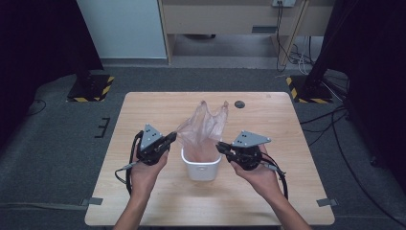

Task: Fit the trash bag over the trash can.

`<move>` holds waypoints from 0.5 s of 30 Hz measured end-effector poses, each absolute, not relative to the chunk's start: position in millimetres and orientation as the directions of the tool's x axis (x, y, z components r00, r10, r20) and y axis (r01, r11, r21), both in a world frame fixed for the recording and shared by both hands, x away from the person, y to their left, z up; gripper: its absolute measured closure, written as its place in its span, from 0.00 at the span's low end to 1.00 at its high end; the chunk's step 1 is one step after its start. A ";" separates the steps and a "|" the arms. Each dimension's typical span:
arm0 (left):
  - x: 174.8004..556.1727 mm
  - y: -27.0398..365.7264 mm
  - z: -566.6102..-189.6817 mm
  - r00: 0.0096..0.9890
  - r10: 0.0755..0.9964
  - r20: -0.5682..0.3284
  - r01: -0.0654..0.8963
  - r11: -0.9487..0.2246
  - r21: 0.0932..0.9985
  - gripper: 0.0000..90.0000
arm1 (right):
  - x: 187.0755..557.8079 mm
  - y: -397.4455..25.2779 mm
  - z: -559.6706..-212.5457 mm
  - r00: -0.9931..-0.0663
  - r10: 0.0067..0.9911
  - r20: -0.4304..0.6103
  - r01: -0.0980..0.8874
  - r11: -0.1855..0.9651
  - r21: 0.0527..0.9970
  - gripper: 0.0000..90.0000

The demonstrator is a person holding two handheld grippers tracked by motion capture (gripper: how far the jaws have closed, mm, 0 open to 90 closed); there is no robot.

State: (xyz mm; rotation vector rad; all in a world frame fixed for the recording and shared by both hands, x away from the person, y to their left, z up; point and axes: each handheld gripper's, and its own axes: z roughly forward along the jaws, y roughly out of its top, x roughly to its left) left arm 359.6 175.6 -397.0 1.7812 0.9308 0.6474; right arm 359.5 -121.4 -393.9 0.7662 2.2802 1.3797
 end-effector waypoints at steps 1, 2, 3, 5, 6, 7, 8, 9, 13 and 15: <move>359.5 174.7 -396.7 0.563 0.826 0.020 0.296 -0.224 0.929 1.00 | 361.1 -120.7 -393.4 -0.781 0.623 -0.029 0.265 0.373 0.889 0.89; 359.3 174.0 -396.5 0.564 0.826 0.025 0.292 -0.228 0.929 1.00 | 362.6 -120.1 -392.5 -0.778 0.628 -0.020 0.273 0.367 0.889 0.87; 359.3 174.0 -396.1 0.567 0.823 0.033 0.289 -0.236 0.928 1.00 | 364.0 -119.8 -391.7 -0.782 0.623 -0.013 0.273 0.362 0.891 0.85; 359.2 172.7 -395.6 0.571 0.820 0.046 0.282 -0.248 0.927 1.00 | 366.3 -118.1 -390.0 -0.778 0.628 -0.013 0.275 0.359 0.892 0.80; 359.2 172.1 -395.5 0.573 0.818 0.051 0.279 -0.253 0.926 1.00 | 367.3 -117.4 -389.6 -0.778 0.628 -0.006 0.280 0.355 0.892 0.80; 359.2 171.5 -395.3 0.575 0.817 0.051 0.278 -0.254 0.926 1.00 | 368.5 -117.0 -388.9 -0.777 0.629 -0.003 0.280 0.350 0.894 0.84; 359.2 171.2 -395.1 0.576 0.816 0.051 0.276 -0.253 0.927 1.00 | 369.3 -116.6 -388.2 -0.776 0.630 -0.003 0.282 0.352 0.893 0.89; 359.2 170.9 -395.0 0.577 0.815 0.051 0.275 -0.253 0.928 1.00 | 369.6 -116.0 -387.6 -0.777 0.629 -0.002 0.284 0.353 0.891 0.96; 359.2 172.5 -395.4 0.570 0.821 0.041 0.278 -0.240 0.930 1.00 | 362.1 -116.2 -384.7 -0.775 0.632 -0.025 0.262 0.357 0.897 1.00; 361.1 175.2 -395.7 0.559 0.829 0.028 0.287 -0.226 0.931 1.00 | 354.8 -119.1 -383.5 -0.778 0.627 -0.032 0.251 0.357 0.900 1.00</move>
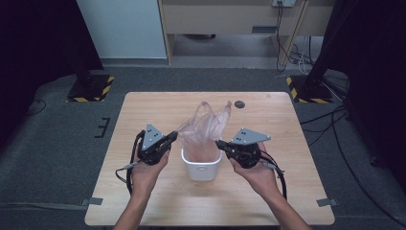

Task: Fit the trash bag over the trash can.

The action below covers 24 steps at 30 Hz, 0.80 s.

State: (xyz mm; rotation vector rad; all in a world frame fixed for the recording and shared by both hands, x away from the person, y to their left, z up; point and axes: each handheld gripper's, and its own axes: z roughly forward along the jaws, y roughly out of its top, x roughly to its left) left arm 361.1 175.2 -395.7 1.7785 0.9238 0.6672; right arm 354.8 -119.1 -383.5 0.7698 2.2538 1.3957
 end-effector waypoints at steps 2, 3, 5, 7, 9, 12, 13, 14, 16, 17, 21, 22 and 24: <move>365.0 178.7 -395.3 0.547 0.837 0.030 0.294 -0.225 0.929 1.00 | 345.7 -124.5 -382.5 -0.777 0.628 -0.045 0.237 0.359 0.903 1.00; 367.1 180.4 -395.6 0.544 0.839 0.027 0.296 -0.223 0.929 1.00 | 341.5 -127.4 -382.4 -0.777 0.628 -0.053 0.231 0.363 0.902 1.00; 369.7 181.6 -396.8 0.537 0.844 0.009 0.304 -0.203 0.931 1.00 | 335.7 -132.9 -382.7 -0.774 0.631 -0.055 0.228 0.359 0.905 1.00; 371.8 181.6 -398.1 0.531 0.848 0.011 0.309 -0.205 0.929 1.00 | 330.3 -138.6 -382.9 -0.772 0.633 -0.058 0.227 0.361 0.905 1.00; 372.6 181.1 -398.8 0.524 0.851 0.013 0.309 -0.204 0.929 1.00 | 325.3 -143.7 -383.0 -0.775 0.629 -0.065 0.221 0.366 0.904 1.00; 375.2 181.4 -400.8 0.518 0.855 0.015 0.312 -0.205 0.928 1.00 | 318.4 -148.4 -385.4 -0.780 0.622 -0.065 0.225 0.376 0.899 1.00; 376.4 181.8 -401.9 0.514 0.858 0.011 0.315 -0.200 0.928 1.00 | 316.7 -149.5 -387.2 -0.783 0.619 -0.069 0.226 0.386 0.895 1.00; 377.6 182.5 -403.2 0.511 0.859 0.009 0.320 -0.200 0.926 1.00 | 315.2 -150.4 -389.4 -0.784 0.616 -0.069 0.230 0.392 0.891 1.00; 380.0 183.1 -406.0 0.505 0.863 0.007 0.327 -0.199 0.924 1.00 | 312.8 -152.0 -395.4 -0.788 0.611 -0.074 0.235 0.411 0.881 1.00; 381.8 183.0 -407.9 0.504 0.864 0.005 0.333 -0.199 0.922 1.00 | 312.4 -152.5 -397.4 -0.789 0.610 -0.074 0.238 0.415 0.878 1.00; 386.7 180.5 -414.2 0.506 0.862 0.011 0.348 -0.216 0.912 1.00 | 311.5 -155.6 -409.2 -0.789 0.610 -0.074 0.257 0.437 0.862 1.00; 387.2 179.9 -415.8 0.506 0.862 0.011 0.350 -0.217 0.911 1.00 | 311.5 -156.1 -413.0 -0.790 0.609 -0.068 0.265 0.439 0.858 1.00; 387.4 179.0 -419.1 0.507 0.862 0.000 0.361 -0.212 0.908 1.00 | 311.5 -155.1 -418.2 -0.794 0.604 -0.073 0.268 0.455 0.850 1.00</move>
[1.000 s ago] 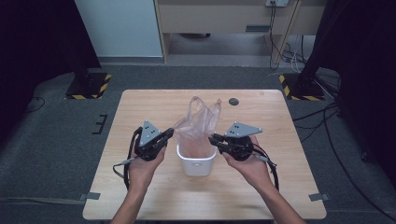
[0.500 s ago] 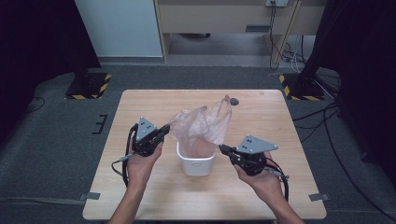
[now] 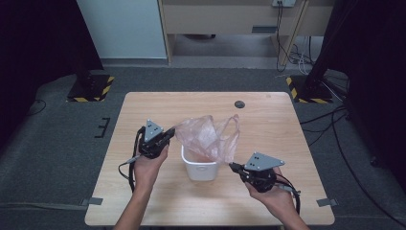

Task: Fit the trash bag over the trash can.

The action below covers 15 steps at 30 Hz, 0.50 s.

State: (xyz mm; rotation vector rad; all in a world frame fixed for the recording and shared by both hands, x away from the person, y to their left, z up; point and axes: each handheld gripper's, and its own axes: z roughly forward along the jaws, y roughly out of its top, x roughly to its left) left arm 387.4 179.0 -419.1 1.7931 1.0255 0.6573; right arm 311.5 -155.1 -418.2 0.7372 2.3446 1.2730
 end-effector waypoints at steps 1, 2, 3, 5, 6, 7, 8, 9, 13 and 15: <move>387.5 179.2 -421.4 0.510 0.860 0.001 0.365 -0.218 0.905 1.00 | 311.3 -154.1 -420.8 -0.796 0.601 -0.073 0.271 0.462 0.844 1.00; 387.6 179.1 -422.8 0.510 0.860 0.002 0.365 -0.218 0.905 1.00 | 311.3 -152.5 -423.8 -0.801 0.593 -0.081 0.269 0.478 0.836 1.00; 387.4 178.9 -424.7 0.510 0.860 -0.003 0.367 -0.215 0.905 1.00 | 311.1 -151.4 -425.4 -0.802 0.591 -0.088 0.266 0.486 0.832 1.00; 386.8 179.0 -427.7 0.515 0.857 -0.004 0.371 -0.219 0.902 1.00 | 311.2 -149.0 -429.2 -0.806 0.584 -0.092 0.268 0.500 0.824 1.00; 386.3 178.7 -429.0 0.516 0.857 -0.009 0.374 -0.216 0.902 1.00 | 311.1 -147.8 -430.7 -0.807 0.583 -0.092 0.271 0.505 0.820 1.00; 386.0 178.7 -429.9 0.518 0.855 -0.005 0.369 -0.218 0.903 1.00 | 311.2 -146.6 -432.2 -0.810 0.580 -0.090 0.272 0.507 0.818 1.00; 385.1 178.3 -430.9 0.519 0.855 -0.012 0.376 -0.216 0.901 1.00 | 311.2 -145.3 -433.4 -0.811 0.578 -0.093 0.273 0.514 0.814 1.00; 384.4 177.8 -431.8 0.520 0.854 -0.016 0.378 -0.213 0.901 1.00 | 311.2 -144.0 -434.6 -0.812 0.575 -0.096 0.271 0.518 0.812 1.00; 384.8 175.6 -436.3 0.536 0.844 -0.006 0.374 -0.231 0.898 1.00 | 312.6 -138.5 -438.7 -0.819 0.566 -0.094 0.271 0.527 0.806 1.00; 384.9 173.4 -438.1 0.537 0.843 -0.009 0.375 -0.230 0.898 1.00 | 313.2 -136.5 -440.3 -0.821 0.563 -0.098 0.270 0.532 0.802 1.00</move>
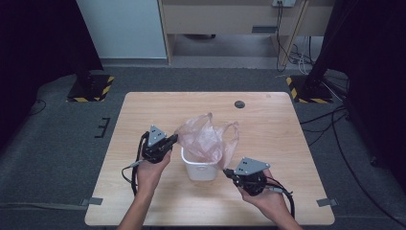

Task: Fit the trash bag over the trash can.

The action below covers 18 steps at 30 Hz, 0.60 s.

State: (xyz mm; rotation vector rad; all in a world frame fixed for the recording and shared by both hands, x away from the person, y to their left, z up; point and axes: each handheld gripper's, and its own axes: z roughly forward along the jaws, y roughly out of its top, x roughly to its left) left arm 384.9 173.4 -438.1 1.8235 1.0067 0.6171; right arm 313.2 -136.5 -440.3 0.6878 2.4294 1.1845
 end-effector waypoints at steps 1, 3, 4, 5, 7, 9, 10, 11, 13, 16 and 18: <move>384.8 172.0 -439.0 0.540 0.842 -0.006 0.373 -0.233 0.898 1.00 | 313.6 -135.7 -441.3 -0.822 0.562 -0.099 0.270 0.535 0.800 1.00; 384.4 170.4 -440.6 0.544 0.839 -0.006 0.374 -0.236 0.897 1.00 | 314.3 -134.7 -443.4 -0.822 0.561 -0.095 0.274 0.538 0.797 1.00; 384.3 170.1 -441.1 0.545 0.838 -0.004 0.372 -0.238 0.897 1.00 | 314.8 -134.4 -444.7 -0.823 0.560 -0.096 0.275 0.540 0.795 1.00; 384.0 169.6 -441.8 0.545 0.838 -0.007 0.374 -0.236 0.897 1.00 | 315.0 -134.4 -445.2 -0.822 0.561 -0.096 0.277 0.542 0.794 1.00; 383.4 169.0 -443.0 0.546 0.838 -0.010 0.375 -0.234 0.897 1.00 | 315.9 -134.6 -445.8 -0.821 0.563 -0.096 0.278 0.541 0.794 1.00; 382.9 168.5 -444.2 0.549 0.836 -0.009 0.374 -0.236 0.897 1.00 | 316.1 -134.8 -446.0 -0.820 0.565 -0.095 0.279 0.539 0.794 1.00; 382.3 167.6 -445.0 0.550 0.835 -0.015 0.377 -0.232 0.897 1.00 | 316.2 -134.7 -446.3 -0.820 0.565 -0.093 0.281 0.538 0.795 1.00; 382.2 167.2 -445.4 0.551 0.834 -0.015 0.376 -0.232 0.897 1.00 | 316.7 -134.4 -446.8 -0.820 0.565 -0.094 0.280 0.539 0.794 1.00; 381.4 166.0 -446.0 0.552 0.833 -0.017 0.377 -0.232 0.897 1.00 | 318.0 -134.0 -447.6 -0.819 0.565 -0.096 0.280 0.540 0.793 1.00; 380.3 164.9 -446.9 0.554 0.832 -0.022 0.378 -0.228 0.897 1.00 | 319.1 -133.4 -448.4 -0.818 0.568 -0.092 0.286 0.541 0.791 1.00; 379.4 162.8 -448.4 0.559 0.829 -0.027 0.379 -0.226 0.897 1.00 | 320.6 -133.4 -449.1 -0.816 0.571 -0.093 0.288 0.540 0.791 1.00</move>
